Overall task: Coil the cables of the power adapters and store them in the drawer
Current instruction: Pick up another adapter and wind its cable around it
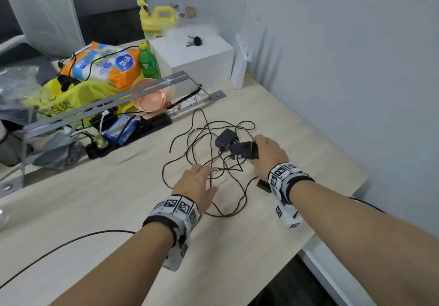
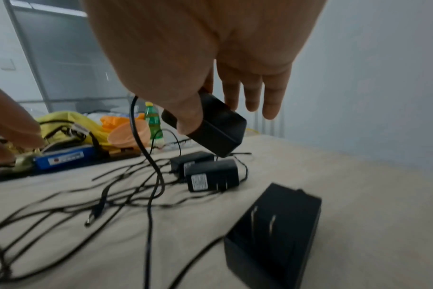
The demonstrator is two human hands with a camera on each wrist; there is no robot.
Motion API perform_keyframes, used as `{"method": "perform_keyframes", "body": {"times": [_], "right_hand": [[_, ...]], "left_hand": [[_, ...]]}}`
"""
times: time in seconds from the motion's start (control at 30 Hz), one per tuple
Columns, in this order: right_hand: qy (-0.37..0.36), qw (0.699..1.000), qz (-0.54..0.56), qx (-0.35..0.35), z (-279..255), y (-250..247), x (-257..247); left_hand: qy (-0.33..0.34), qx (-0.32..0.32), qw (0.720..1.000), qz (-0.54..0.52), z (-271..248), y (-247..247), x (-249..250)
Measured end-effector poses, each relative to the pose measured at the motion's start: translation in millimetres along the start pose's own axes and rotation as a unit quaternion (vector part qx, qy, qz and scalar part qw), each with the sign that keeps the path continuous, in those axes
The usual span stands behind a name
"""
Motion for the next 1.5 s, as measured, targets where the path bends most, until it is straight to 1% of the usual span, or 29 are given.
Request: {"method": "perform_keyframes", "body": {"times": [0.1, 0.2, 0.27, 0.37, 0.47, 0.5, 0.57, 0.63, 0.67, 0.73, 0.8, 0.83, 0.87, 0.93, 0.97, 1.03, 1.13, 1.17, 1.2, 1.23, 1.33, 1.4, 1.5], "right_hand": [[-0.015, 0.998, 0.042, 0.053, -4.1, -36.3, 1.1], [-0.043, 0.990, 0.086, 0.103, -7.1, -71.0, -0.5], [-0.061, 0.984, 0.112, 0.128, -7.8, -91.8, -4.2], [-0.094, 0.972, 0.133, 0.167, -10.1, -121.2, -8.5], [-0.153, 0.958, 0.136, 0.202, -13.0, -145.3, -12.1], [-0.178, 0.955, 0.119, 0.204, -14.9, -152.7, -13.3], [-0.233, 0.950, 0.065, 0.198, -20.9, -163.4, -19.0], [-0.291, 0.934, 0.028, 0.205, -26.4, -168.4, -24.6], [-0.303, 0.929, 0.027, 0.211, -29.0, -171.1, -26.8], [-0.301, 0.926, 0.054, 0.219, -29.9, -175.3, -27.8], [-0.265, 0.933, 0.102, 0.220, -30.4, -177.4, -24.5], [-0.238, 0.937, 0.131, 0.220, -30.9, -176.2, -21.9], [-0.211, 0.940, 0.166, 0.212, -31.0, -173.5, -20.7], [-0.163, 0.943, 0.242, 0.161, -33.1, -162.4, -24.1], [-0.148, 0.941, 0.273, 0.130, -34.5, -155.4, -28.7], [-0.133, 0.934, 0.317, 0.100, -36.4, -142.4, -37.3], [-0.126, 0.919, 0.368, 0.073, -37.4, -133.8, -50.5], [-0.124, 0.916, 0.378, 0.049, -37.9, -130.9, -56.1], [-0.123, 0.919, 0.375, 0.015, -37.8, -126.1, -60.9], [-0.121, 0.929, 0.349, -0.024, -39.1, -121.2, -64.7], [-0.131, 0.964, 0.201, -0.117, -38.0, -112.6, -68.9], [-0.140, 0.976, 0.124, -0.116, -31.1, -122.3, -63.9], [-0.121, 0.989, 0.063, -0.064, -10.7, -149.7, -48.0]], "left_hand": [[0.009, 0.026, 0.999, -0.034, 4.9, -12.1, 17.5], [-0.007, 0.046, 0.996, -0.071, 10.4, -30.3, 38.2], [-0.014, 0.051, 0.991, -0.123, 16.1, -43.9, 52.9], [-0.022, 0.066, 0.967, -0.245, 24.9, -68.2, 75.9], [0.015, 0.085, 0.940, -0.329, 29.3, -97.0, 102.2], [0.028, 0.083, 0.934, -0.345, 29.6, -106.0, 112.4], [0.041, 0.061, 0.933, -0.352, 29.4, -120.4, 131.3], [0.039, 0.014, 0.931, -0.362, 30.4, -128.9, 145.0], [0.036, -0.008, 0.928, -0.370, 30.7, -131.1, 148.4], [0.025, -0.022, 0.919, -0.392, 31.9, -134.3, 148.3], [0.001, -0.014, 0.906, -0.424, 31.8, -135.6, 146.5], [-0.011, -0.012, 0.891, -0.454, 30.8, -135.5, 146.1], [-0.021, -0.013, 0.869, -0.494, 28.6, -136.5, 146.9], [-0.034, -0.014, 0.821, -0.569, 23.9, -139.1, 148.1], [-0.038, -0.012, 0.805, -0.592, 22.7, -141.3, 147.3], [-0.046, 0.001, 0.779, -0.625, 21.6, -144.8, 143.9], [-0.053, 0.019, 0.718, -0.694, 20.3, -153.6, 138.6], [-0.052, 0.022, 0.704, -0.708, 20.2, -157.4, 136.0], [-0.052, 0.028, 0.700, -0.712, 19.4, -161.6, 134.1], [-0.055, 0.038, 0.704, -0.707, 19.5, -164.9, 131.5], [-0.075, 0.101, 0.745, -0.655, 19.8, -180.2, 118.4], [-0.083, 0.123, 0.760, -0.633, 18.3, -189.8, 109.5], [-0.097, 0.124, 0.774, -0.614, 14.1, -201.1, 94.9]]}}
Point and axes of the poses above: each hand's wrist, its own z-axis towards the middle knuckle, its own y-axis out of the palm, x = y × z, the point moved 3 cm from there along z, towards the middle knuckle, and after that the axes turned 4 degrees about x, right-handed, at the moved point
